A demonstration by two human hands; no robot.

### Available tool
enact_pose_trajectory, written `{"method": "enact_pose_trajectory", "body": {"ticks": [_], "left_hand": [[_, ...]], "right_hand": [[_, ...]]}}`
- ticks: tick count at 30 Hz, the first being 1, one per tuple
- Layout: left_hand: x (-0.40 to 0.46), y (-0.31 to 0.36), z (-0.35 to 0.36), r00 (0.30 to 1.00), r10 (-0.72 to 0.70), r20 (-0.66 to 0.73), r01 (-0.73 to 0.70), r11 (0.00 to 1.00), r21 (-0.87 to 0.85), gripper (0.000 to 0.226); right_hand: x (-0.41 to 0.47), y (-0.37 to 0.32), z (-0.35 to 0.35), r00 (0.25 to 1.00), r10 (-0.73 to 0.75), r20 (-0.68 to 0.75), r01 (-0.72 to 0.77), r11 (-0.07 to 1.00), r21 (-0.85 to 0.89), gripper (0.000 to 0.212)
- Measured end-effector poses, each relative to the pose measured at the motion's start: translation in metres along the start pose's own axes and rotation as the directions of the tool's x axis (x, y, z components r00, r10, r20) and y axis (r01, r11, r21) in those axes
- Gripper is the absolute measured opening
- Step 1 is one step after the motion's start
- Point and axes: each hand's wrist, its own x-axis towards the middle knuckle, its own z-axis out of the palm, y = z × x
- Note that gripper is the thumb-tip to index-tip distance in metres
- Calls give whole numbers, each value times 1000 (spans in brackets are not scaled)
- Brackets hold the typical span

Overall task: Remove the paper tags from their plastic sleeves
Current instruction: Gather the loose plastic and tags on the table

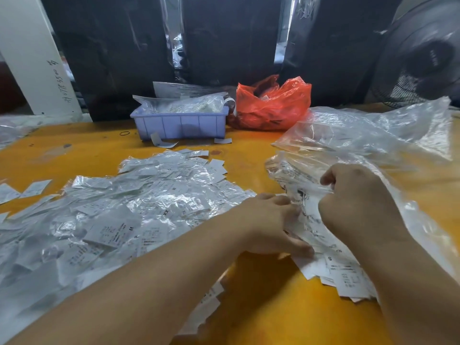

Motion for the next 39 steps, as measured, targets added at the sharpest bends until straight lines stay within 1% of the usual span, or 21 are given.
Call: {"method": "enact_pose_trajectory", "body": {"ticks": [2, 3, 5, 7, 8, 10, 12, 14, 15, 17, 19, 21, 23, 24, 26, 27, 29, 32, 35, 37, 39], "left_hand": [[-1, 1, -7, 998, -55, 32, 55, 998, 1, 69], [-2, 2, -11, 998, -54, 35, 54, 998, 18, 54], [-5, 4, -15, 1000, -10, 4, 10, 1000, 3, 19], [-9, 11, -11, 998, 53, -20, -54, 993, -105, 24], [-9, 13, -6, 998, 57, 4, -56, 992, -112, 36], [-7, 19, 6, 997, 15, 73, -17, 1000, 21, 73], [-7, 21, 8, 997, -36, 63, 31, 996, 82, 83], [-12, 21, -2, 997, -61, 52, 56, 995, 87, 75], [-17, 20, -8, 997, -60, 56, 54, 993, 100, 65], [-29, 15, -17, 999, -44, 8, 43, 990, 136, 40], [-41, 13, -19, 996, -46, -81, 58, 988, 143, 29], [-50, 15, -16, 992, -69, -101, 73, 997, 34, 38], [-56, 24, -8, 996, -86, -25, 84, 993, -85, 61], [-56, 28, -1, 997, -81, 6, 82, 995, -58, 72], [-50, 37, 13, 995, -95, -7, 95, 994, 49, 89], [-45, 41, 17, 994, -106, -32, 108, 992, 64, 95], [-33, 52, 24, 991, -118, -66, 119, 993, 17, 101], [-20, 64, 29, 991, -113, -76, 112, 994, -19, 98], [-20, 57, 32, 993, -108, -52, 108, 994, 9, 85], [-25, 48, 32, 993, -92, -68, 95, 994, 49, 75], [-34, 42, 31, 992, -109, -60, 113, 992, 63, 68]], "right_hand": [[-2, -4, -3, 994, -70, -81, 72, 997, 24, 38], [-4, -7, -3, 986, -131, -99, 135, 990, 37, 38], [-8, -14, 2, 967, -252, -44, 254, 966, 55, 42], [-11, -17, 7, 954, -290, 80, 286, 957, 59, 45], [-11, -16, 9, 951, -275, 138, 271, 961, 52, 46], [-10, -10, 8, 952, -198, 233, 202, 979, 9, 47], [-8, -5, 5, 955, -116, 271, 138, 988, -63, 45], [-6, -2, 2, 966, -72, 247, 106, 986, -128, 44], [-6, -2, 2, 972, -70, 225, 103, 985, -141, 45], [-6, -3, 3, 975, -111, 192, 134, 985, -110, 46], [-8, -8, 6, 969, -179, 169, 186, 982, -26, 47], [-11, -11, 9, 960, -218, 174, 216, 976, 33, 48], [-11, -9, 11, 952, -196, 235, 202, 979, -1, 53], [-10, -7, 11, 948, -162, 274, 180, 983, -40, 55], [-8, -3, 9, 950, -101, 294, 129, 989, -77, 52], [-6, -1, 7, 960, -86, 266, 108, 992, -68, 48], [-4, 0, 3, 980, -80, 180, 87, 996, -29, 43], [-3, 1, 1, 986, -95, 136, 96, 995, -2, 36], [-3, 3, 4, 980, -66, 188, 73, 997, -28, 36], [-2, 5, 4, 976, -47, 214, 61, 996, -59, 37], [-1, 6, 4, 972, -38, 230, 60, 994, -90, 37]]}}
